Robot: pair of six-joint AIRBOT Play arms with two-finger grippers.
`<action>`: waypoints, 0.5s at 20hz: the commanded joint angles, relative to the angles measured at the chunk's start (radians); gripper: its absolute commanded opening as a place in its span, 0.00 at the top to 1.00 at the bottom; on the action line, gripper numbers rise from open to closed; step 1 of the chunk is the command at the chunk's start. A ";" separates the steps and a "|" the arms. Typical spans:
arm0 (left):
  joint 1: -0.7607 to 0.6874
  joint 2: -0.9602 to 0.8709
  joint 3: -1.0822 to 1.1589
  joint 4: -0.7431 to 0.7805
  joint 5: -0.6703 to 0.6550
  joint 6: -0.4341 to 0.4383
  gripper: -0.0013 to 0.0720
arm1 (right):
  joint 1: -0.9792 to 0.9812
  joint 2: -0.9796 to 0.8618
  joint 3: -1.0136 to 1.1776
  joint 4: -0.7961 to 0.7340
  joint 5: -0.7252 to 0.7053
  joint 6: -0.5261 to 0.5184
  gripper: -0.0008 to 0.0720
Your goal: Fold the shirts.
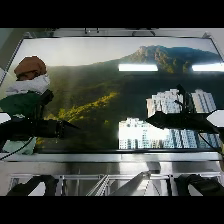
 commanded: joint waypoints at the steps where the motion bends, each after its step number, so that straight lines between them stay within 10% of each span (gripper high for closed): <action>1: 0.001 0.001 0.000 0.000 0.000 0.000 0.99 | 0.001 -0.001 0.000 0.001 0.000 0.000 0.96; 10: 0.038 0.000 0.114 0.027 0.151 -0.087 0.99 | 0.001 0.000 0.000 0.001 0.000 0.000 0.96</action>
